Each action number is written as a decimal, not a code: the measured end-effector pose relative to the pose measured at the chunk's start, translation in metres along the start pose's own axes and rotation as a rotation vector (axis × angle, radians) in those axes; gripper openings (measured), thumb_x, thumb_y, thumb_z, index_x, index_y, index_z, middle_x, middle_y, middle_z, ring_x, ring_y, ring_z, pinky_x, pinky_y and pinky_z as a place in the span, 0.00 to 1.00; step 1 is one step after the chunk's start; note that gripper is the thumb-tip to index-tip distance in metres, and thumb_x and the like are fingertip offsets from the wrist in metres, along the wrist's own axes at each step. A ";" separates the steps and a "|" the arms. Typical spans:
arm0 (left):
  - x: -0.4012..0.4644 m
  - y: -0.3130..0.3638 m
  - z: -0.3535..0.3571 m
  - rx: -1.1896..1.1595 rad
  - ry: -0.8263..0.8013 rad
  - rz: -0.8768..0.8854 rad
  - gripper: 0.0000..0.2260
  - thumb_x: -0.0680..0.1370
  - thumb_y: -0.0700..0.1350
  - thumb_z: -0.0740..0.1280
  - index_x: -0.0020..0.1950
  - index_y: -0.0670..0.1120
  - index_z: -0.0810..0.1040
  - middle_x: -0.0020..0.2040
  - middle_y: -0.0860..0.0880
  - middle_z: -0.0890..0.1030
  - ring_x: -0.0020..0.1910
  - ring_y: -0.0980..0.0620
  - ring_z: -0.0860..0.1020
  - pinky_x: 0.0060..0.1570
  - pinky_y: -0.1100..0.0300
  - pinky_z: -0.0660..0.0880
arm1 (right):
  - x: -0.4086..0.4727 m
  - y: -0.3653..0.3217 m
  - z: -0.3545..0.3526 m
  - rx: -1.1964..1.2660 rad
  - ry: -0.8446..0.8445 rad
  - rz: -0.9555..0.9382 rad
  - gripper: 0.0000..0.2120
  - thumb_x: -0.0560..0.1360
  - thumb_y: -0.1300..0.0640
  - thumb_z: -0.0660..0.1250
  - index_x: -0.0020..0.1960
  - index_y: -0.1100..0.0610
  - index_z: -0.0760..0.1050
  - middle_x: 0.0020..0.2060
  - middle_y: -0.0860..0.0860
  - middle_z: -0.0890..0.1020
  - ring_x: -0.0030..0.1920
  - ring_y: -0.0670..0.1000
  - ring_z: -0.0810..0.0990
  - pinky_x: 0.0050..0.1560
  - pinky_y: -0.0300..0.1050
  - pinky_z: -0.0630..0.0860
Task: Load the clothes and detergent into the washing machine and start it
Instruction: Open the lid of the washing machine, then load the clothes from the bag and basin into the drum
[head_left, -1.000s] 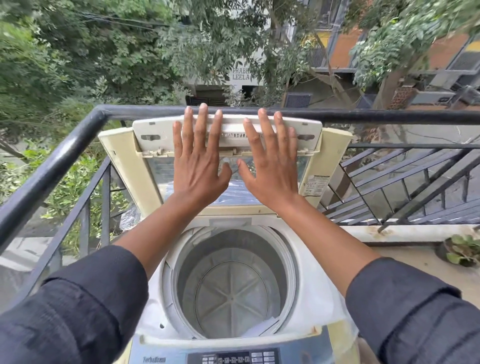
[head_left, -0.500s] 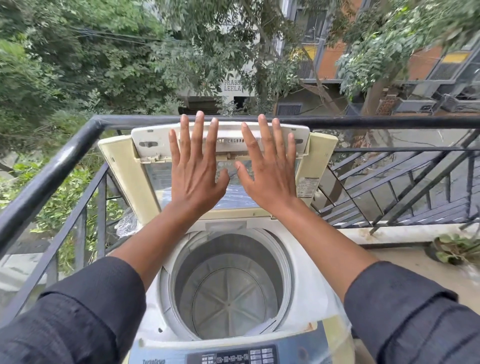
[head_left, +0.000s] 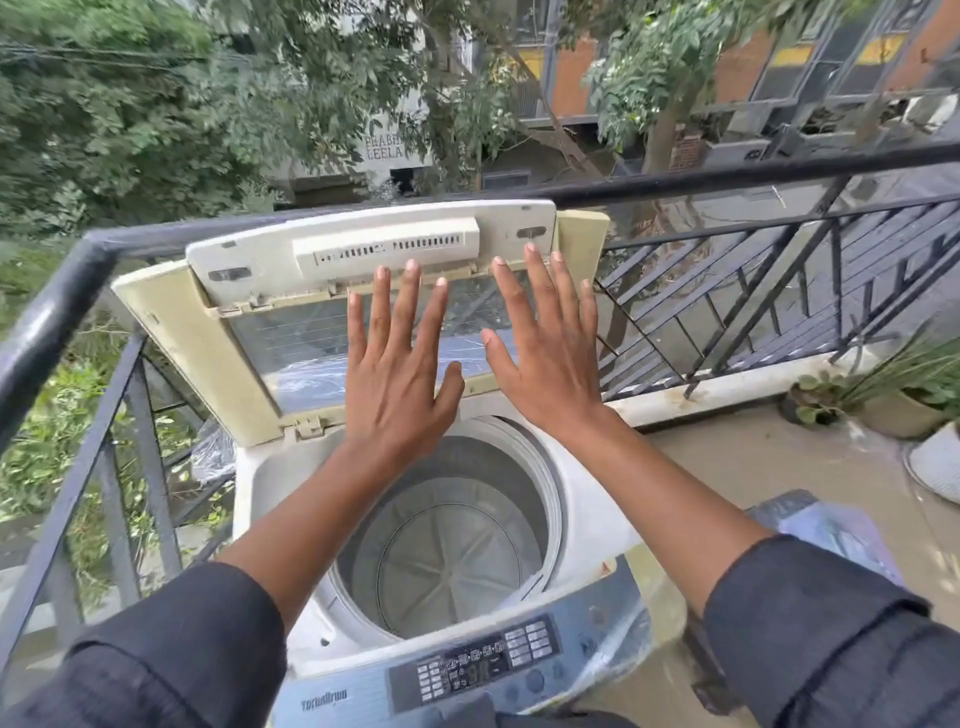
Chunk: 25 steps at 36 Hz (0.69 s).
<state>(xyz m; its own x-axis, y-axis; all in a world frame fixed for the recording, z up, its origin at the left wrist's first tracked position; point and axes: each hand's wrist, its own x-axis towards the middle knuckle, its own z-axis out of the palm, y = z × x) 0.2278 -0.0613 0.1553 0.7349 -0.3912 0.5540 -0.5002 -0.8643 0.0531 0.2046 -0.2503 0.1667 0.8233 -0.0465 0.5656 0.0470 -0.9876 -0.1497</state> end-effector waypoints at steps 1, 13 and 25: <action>-0.002 0.004 0.002 -0.020 -0.011 0.020 0.39 0.81 0.57 0.62 0.88 0.49 0.49 0.88 0.44 0.46 0.87 0.39 0.42 0.84 0.37 0.45 | -0.007 0.004 -0.001 -0.007 -0.008 0.019 0.34 0.82 0.43 0.62 0.85 0.48 0.56 0.85 0.55 0.55 0.84 0.61 0.52 0.80 0.69 0.52; -0.016 0.068 0.030 -0.240 -0.303 0.188 0.34 0.82 0.56 0.60 0.87 0.49 0.56 0.87 0.43 0.55 0.87 0.39 0.49 0.84 0.37 0.49 | -0.075 0.063 -0.017 -0.024 -0.139 0.213 0.32 0.82 0.45 0.62 0.83 0.50 0.59 0.83 0.56 0.61 0.82 0.60 0.58 0.79 0.65 0.57; 0.033 0.164 0.100 -0.398 -0.605 0.200 0.29 0.83 0.53 0.62 0.84 0.49 0.63 0.78 0.45 0.72 0.77 0.40 0.69 0.77 0.46 0.64 | -0.101 0.205 0.019 0.120 -0.330 0.368 0.26 0.83 0.47 0.63 0.79 0.52 0.67 0.75 0.54 0.72 0.75 0.57 0.69 0.73 0.59 0.70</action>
<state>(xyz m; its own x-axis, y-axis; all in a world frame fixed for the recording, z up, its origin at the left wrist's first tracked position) 0.2155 -0.2476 0.0990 0.6782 -0.7339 0.0371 -0.6943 -0.6234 0.3596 0.1418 -0.4456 0.0635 0.9317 -0.3188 0.1740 -0.2308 -0.8896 -0.3942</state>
